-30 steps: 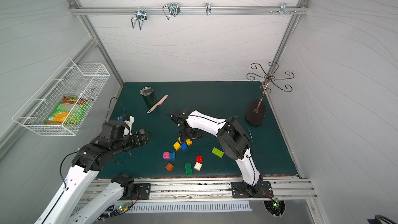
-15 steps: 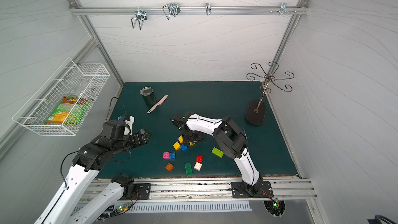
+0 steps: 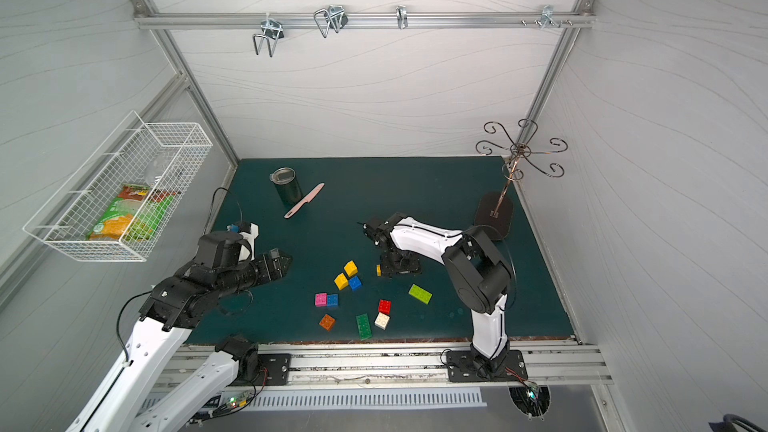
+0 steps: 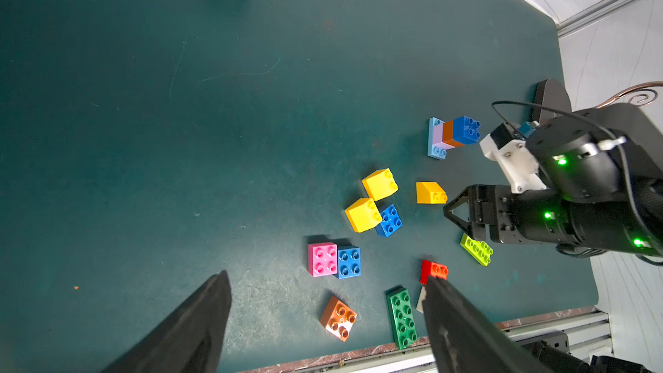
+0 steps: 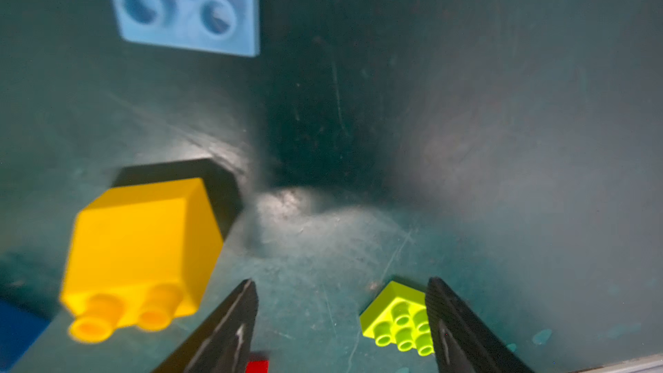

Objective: Assemble the number 1 with lego
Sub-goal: Move the lego brick at the center of the board.

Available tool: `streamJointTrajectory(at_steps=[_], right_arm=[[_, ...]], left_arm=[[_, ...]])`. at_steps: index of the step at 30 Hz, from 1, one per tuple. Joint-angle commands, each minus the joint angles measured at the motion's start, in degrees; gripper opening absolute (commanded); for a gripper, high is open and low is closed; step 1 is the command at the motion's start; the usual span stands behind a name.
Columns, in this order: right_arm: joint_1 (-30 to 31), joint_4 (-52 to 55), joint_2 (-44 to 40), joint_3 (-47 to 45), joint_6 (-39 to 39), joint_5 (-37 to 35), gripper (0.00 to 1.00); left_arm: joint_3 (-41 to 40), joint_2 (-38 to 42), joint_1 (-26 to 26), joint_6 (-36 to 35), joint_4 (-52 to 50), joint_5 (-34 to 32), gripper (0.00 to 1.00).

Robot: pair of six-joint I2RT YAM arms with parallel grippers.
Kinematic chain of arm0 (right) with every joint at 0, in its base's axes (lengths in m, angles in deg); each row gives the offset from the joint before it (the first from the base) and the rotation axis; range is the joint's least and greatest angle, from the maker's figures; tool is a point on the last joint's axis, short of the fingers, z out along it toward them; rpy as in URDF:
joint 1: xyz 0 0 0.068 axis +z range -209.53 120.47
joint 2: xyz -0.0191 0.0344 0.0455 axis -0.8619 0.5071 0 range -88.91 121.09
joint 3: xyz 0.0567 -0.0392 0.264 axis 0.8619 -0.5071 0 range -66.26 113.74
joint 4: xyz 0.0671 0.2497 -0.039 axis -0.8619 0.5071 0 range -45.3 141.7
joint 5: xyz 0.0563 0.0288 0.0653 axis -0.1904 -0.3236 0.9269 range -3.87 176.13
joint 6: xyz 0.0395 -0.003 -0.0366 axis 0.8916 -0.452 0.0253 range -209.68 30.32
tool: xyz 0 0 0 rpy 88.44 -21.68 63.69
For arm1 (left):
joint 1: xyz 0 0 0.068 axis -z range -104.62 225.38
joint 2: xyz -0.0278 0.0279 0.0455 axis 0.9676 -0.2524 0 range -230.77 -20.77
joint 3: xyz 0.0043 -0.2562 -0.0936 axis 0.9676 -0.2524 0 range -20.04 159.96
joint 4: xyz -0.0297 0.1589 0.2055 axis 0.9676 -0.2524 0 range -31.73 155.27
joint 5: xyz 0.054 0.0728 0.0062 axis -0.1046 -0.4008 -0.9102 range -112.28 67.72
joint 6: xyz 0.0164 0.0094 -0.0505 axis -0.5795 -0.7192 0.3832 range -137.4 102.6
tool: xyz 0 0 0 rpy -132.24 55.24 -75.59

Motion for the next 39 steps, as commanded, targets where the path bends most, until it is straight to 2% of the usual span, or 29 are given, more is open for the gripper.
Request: streamJointTrajectory(at_steps=[1, 6, 11, 14, 18, 21, 24, 26, 31, 39], right_arm=[[0.5, -0.5, -2.8, -0.1, 0.3, 2.1, 0.76], [-0.2, -4.0, -6.9, -1.9, 2.8, 4.7, 0.76], [-5.4, -15.4, -13.0, -8.7, 4.2, 9.9, 0.76], [-8.1, -18.8, -16.5, -12.1, 6.4, 8.9, 0.74], [-11.6, -18.5, -16.8, -13.0, 8.3, 8.1, 0.55], [-13.9, -18.1, -12.7, -10.7, 6.3, 10.0, 0.39], [-14.3, -17.3, -8.5, -7.5, 4.6, 8.2, 0.19], [-14.3, -18.0, -6.5, -6.3, 4.2, 7.8, 0.09], [-14.6, -19.8, -1.9, -3.4, 4.2, 7.6, 0.0], [-13.8, -22.7, 4.3, -1.2, 5.3, 10.2, 0.0]], left_arm=[[0.6, 0.6, -0.2, 0.0, 1.1, -0.9, 0.89], [0.6, 0.8, -0.2, 0.1, 1.1, -0.9, 0.89], [0.6, 0.9, -0.1, 0.0, 1.1, -0.7, 0.89], [0.6, 0.8, -0.1, 0.0, 1.1, -0.6, 0.89], [0.6, 0.9, -0.1, 0.0, 1.2, -0.6, 0.89], [0.6, 0.8, -0.1, 0.0, 1.2, -0.6, 0.89], [0.6, 0.8, -0.1, 0.0, 1.2, -0.7, 0.89], [0.6, 0.8, -0.1, 0.0, 1.2, -0.8, 0.89], [0.6, 0.4, -0.1, 0.1, 1.2, -0.7, 0.89], [0.6, 0.3, -0.1, 0.0, 1.2, -0.6, 0.89]])
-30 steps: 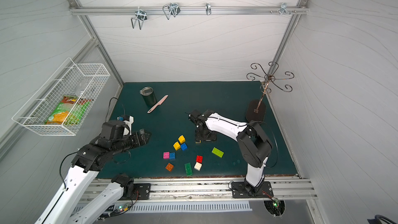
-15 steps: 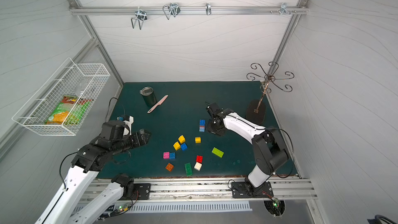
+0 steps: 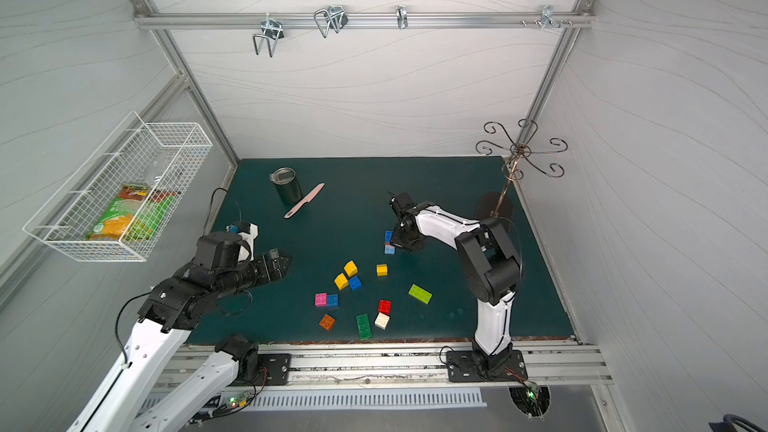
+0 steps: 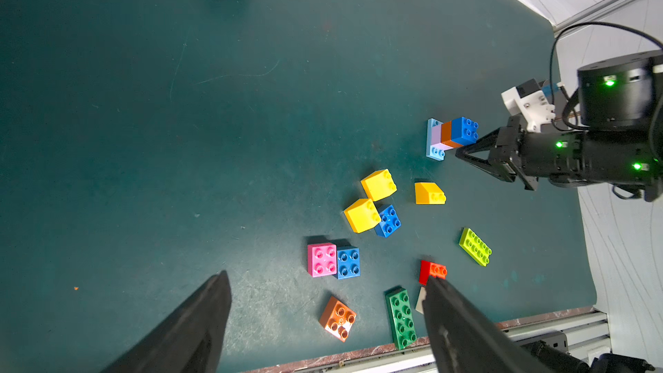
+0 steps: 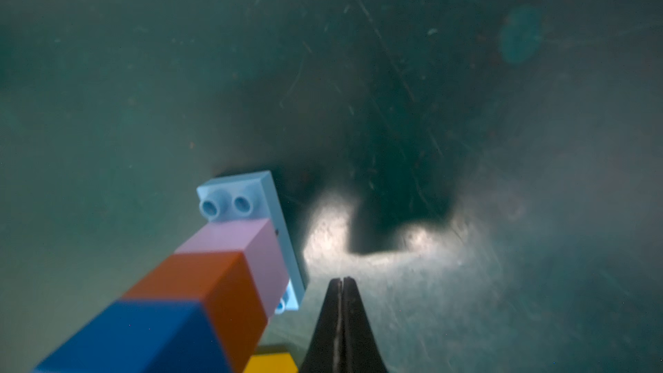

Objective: Assemble the number 1 with lego
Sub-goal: Move the lego brick at the center of the board.

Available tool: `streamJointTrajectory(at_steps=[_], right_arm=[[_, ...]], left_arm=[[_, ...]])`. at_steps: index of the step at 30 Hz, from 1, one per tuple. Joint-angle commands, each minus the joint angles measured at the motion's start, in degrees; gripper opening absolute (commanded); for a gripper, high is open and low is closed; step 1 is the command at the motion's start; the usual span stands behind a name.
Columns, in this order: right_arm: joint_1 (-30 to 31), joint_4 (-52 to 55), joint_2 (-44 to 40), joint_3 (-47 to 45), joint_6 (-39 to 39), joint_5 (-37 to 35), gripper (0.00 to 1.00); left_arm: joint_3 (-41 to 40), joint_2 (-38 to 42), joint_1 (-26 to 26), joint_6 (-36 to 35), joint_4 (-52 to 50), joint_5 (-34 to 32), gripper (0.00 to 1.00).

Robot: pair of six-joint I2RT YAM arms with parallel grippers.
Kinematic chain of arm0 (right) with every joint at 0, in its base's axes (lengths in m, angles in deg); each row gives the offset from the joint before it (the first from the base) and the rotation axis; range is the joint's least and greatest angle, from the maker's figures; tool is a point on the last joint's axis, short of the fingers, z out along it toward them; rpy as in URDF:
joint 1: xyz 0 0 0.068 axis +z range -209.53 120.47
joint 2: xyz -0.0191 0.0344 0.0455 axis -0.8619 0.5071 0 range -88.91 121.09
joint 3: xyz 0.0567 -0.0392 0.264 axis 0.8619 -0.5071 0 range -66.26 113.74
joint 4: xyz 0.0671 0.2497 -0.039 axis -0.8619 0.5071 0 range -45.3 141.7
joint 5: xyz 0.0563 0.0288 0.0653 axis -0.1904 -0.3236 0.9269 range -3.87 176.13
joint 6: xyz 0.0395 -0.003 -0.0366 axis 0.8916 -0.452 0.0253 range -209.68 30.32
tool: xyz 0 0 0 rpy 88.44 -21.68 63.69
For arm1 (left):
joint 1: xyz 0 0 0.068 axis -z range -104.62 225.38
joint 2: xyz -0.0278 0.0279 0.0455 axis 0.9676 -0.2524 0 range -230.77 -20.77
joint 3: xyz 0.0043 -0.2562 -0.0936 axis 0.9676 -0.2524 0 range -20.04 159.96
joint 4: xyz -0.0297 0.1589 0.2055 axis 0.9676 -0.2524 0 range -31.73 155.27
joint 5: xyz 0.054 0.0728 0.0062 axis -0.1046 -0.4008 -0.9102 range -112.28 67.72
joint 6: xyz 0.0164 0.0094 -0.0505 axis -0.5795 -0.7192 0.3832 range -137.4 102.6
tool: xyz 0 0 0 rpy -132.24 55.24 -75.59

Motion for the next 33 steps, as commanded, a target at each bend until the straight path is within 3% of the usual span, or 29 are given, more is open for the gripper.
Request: streamJointTrajectory(at_steps=[1, 20, 24, 29, 33], right_arm=[[0.9, -1.3, 2.3, 1.3, 0.8, 1.2, 0.0], [6.8, -10.7, 3.5, 1.3, 13.1, 6.3, 0.0], [7.3, -8.8, -1.2, -1.7, 14.2, 3.7, 0.01], [10.0, -3.7, -9.4, -5.0, 12.3, -2.0, 0.32], [12.5, 0.2, -13.9, -6.5, 10.5, -6.2, 0.46]], left_arm=[[0.6, 0.0, -0.1, 0.0, 1.2, -0.6, 0.89], [0.6, 0.0, -0.1, -0.1, 1.2, -0.4, 0.89], [0.6, 0.2, -0.1, -0.1, 1.3, -0.4, 0.89], [0.6, 0.2, -0.1, -0.1, 1.4, -0.1, 0.89], [0.6, 0.5, -0.1, -0.1, 1.4, -0.1, 0.89]])
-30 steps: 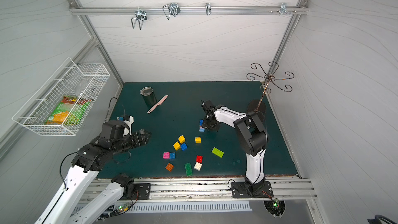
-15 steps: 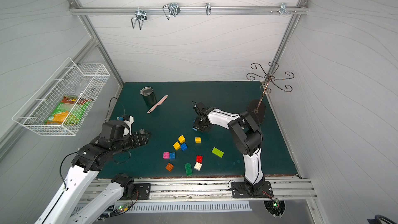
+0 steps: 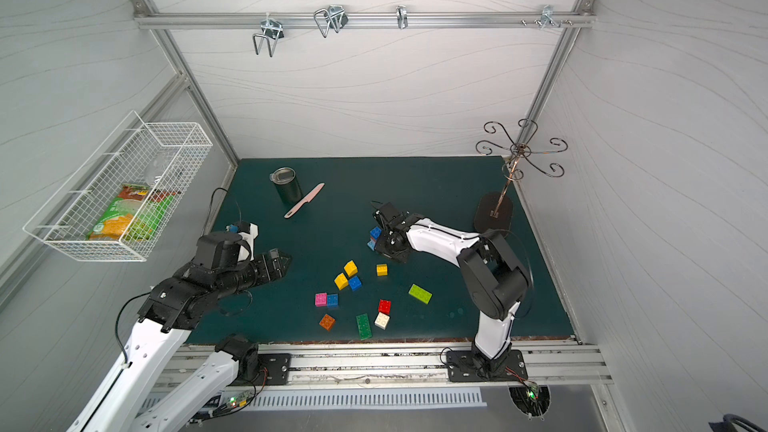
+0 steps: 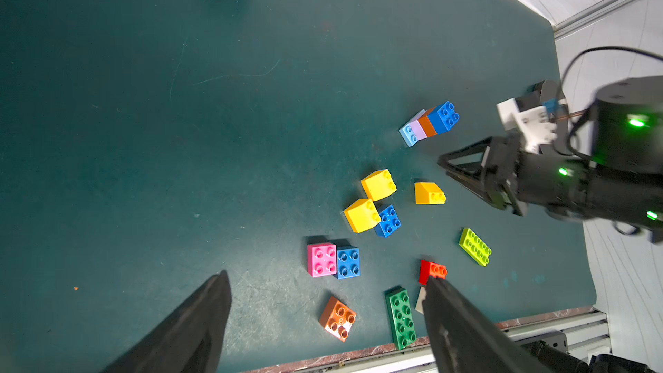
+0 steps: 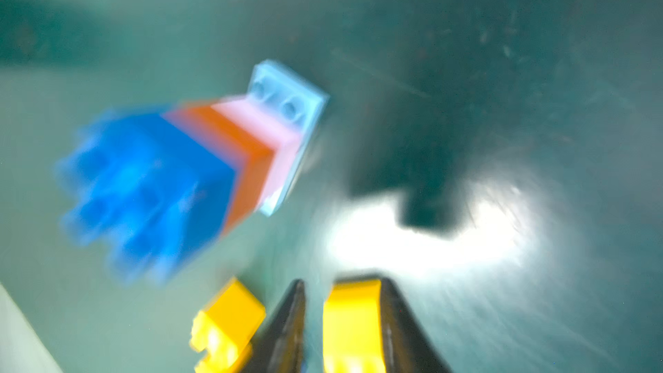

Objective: Assemble the number 1 with lego
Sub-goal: Move the lego brick at the center of the board.

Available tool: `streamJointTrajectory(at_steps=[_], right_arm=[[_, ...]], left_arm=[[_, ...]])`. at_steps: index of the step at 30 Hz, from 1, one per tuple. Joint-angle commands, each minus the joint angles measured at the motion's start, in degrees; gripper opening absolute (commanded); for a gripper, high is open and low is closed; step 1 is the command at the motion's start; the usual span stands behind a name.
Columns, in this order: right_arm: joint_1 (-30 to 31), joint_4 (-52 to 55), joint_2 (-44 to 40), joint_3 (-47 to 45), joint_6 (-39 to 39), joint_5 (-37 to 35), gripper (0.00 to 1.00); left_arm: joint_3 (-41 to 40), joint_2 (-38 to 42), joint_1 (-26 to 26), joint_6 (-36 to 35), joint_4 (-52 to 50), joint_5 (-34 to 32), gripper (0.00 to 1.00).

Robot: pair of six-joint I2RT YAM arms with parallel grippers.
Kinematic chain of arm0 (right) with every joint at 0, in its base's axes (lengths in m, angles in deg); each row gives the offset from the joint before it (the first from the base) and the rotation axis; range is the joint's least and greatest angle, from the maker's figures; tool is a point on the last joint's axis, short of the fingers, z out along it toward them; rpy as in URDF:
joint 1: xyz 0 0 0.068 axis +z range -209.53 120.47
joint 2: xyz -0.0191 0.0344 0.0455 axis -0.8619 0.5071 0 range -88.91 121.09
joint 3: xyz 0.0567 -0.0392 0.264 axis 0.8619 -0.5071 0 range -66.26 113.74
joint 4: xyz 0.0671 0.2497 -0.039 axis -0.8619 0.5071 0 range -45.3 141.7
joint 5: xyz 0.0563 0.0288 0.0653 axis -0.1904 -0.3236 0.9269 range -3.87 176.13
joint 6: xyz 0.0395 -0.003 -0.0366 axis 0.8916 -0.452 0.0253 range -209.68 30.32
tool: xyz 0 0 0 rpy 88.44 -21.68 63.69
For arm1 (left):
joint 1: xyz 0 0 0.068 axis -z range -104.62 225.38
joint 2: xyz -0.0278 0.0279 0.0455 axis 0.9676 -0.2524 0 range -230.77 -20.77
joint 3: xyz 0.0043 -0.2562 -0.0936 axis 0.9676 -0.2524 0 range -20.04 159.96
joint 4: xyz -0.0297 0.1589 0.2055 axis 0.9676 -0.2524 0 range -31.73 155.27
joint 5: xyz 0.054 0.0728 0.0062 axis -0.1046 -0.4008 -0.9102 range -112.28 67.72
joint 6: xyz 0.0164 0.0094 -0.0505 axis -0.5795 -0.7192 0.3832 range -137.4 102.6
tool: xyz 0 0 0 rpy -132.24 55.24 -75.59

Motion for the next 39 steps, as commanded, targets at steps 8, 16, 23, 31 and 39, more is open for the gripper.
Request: streamJointTrajectory(at_steps=[8, 16, 23, 31, 39], right_arm=[[8.1, 3.3, -5.0, -2.1, -0.6, -1.9, 0.41], [12.0, 1.2, 1.4, -0.8, 1.3, -0.6, 0.21], [11.7, 1.3, 3.8, -1.4, 1.4, -1.9, 0.16], [7.6, 3.4, -0.1, -5.9, 0.4, -4.0, 0.15], [2.7, 6.3, -4.8, -8.7, -3.8, -5.3, 0.16]], left_arm=[[0.6, 0.3, -0.1, -0.1, 1.2, -0.5, 0.89], [0.7, 0.7, 0.6, 0.2, 0.8, -1.6, 0.89], [0.7, 1.0, 1.0, 0.3, 0.7, -2.0, 0.89], [0.7, 0.9, 1.0, 0.4, 0.7, -2.1, 0.89], [0.7, 0.9, 1.0, 0.4, 0.6, -2.1, 0.89]])
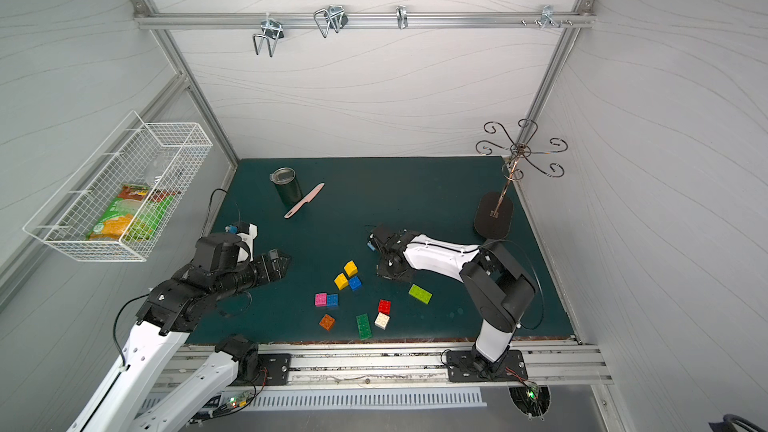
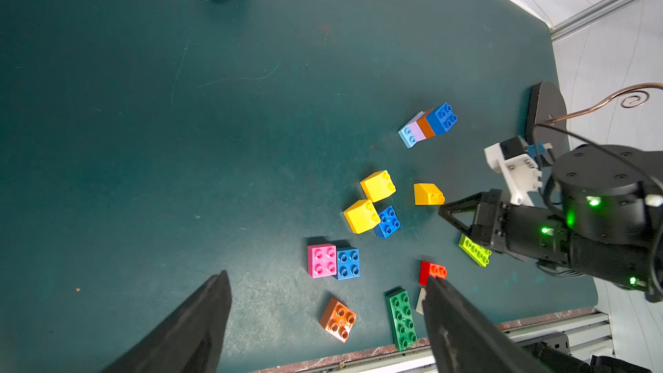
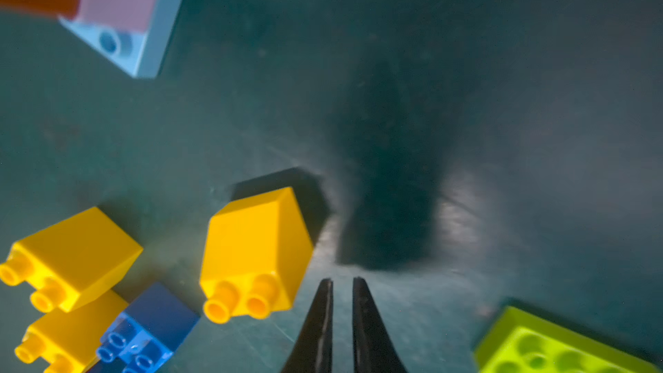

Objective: Assemble the number 1 with lego
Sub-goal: Move the lego brick at the center of the board.

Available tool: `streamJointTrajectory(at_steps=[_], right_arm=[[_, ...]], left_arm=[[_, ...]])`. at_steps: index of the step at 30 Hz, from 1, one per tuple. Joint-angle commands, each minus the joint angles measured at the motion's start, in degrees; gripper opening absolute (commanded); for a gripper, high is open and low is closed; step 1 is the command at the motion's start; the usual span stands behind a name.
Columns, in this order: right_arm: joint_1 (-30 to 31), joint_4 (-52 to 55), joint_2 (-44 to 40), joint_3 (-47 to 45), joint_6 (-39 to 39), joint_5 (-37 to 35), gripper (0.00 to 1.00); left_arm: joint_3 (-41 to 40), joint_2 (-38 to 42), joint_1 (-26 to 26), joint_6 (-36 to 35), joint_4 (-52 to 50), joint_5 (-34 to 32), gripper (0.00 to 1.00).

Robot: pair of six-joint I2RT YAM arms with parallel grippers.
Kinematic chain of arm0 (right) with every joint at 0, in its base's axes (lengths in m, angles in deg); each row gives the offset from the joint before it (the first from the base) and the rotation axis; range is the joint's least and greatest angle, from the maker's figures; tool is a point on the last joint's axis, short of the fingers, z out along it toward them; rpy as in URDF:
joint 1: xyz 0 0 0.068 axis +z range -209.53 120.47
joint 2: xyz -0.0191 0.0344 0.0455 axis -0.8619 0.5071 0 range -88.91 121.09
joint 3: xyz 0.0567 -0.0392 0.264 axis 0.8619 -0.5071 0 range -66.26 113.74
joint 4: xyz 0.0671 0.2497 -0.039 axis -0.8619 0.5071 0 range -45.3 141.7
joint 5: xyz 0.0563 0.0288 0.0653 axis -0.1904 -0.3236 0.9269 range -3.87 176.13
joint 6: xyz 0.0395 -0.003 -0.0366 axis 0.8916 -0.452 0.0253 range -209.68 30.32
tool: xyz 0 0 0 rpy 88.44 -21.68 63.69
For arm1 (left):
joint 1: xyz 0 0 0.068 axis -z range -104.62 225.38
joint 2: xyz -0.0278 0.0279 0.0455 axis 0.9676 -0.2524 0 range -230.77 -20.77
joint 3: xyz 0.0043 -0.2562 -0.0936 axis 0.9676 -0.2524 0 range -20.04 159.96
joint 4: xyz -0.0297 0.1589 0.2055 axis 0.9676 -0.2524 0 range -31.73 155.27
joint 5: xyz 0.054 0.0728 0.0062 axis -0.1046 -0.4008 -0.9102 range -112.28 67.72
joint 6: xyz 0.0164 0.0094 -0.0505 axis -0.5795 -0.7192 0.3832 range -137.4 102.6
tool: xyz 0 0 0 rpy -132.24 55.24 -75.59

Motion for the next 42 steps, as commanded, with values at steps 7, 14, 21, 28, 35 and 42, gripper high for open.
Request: streamJointTrajectory(at_steps=[7, 14, 21, 28, 35, 42], right_arm=[[5.9, 3.3, -2.2, 2.7, -3.7, -1.9, 0.18], [9.3, 2.3, 5.1, 8.7, -2.5, -1.2, 0.15], [8.7, 2.0, 10.7, 13.4, -3.1, -1.3, 0.14], [6.4, 2.7, 11.7, 13.0, -3.1, -2.0, 0.12], [3.0, 2.3, 7.6, 7.1, -4.3, -2.5, 0.12], [-0.3, 3.6, 3.2, 3.6, -7.7, -3.7, 0.12]], left_arm=[[0.8, 0.3, 0.2, 0.3, 0.6, -0.9, 0.89], [0.8, 0.4, 0.3, 0.3, 0.6, -1.1, 0.89], [0.8, 0.3, 0.4, 0.3, 0.5, -1.0, 0.89], [0.8, 0.2, 0.4, 0.3, 0.6, -0.8, 0.89], [0.8, 0.1, 0.4, 0.2, 0.6, -0.8, 0.89], [0.8, -0.2, 0.4, 0.3, 0.6, -0.9, 0.89]])
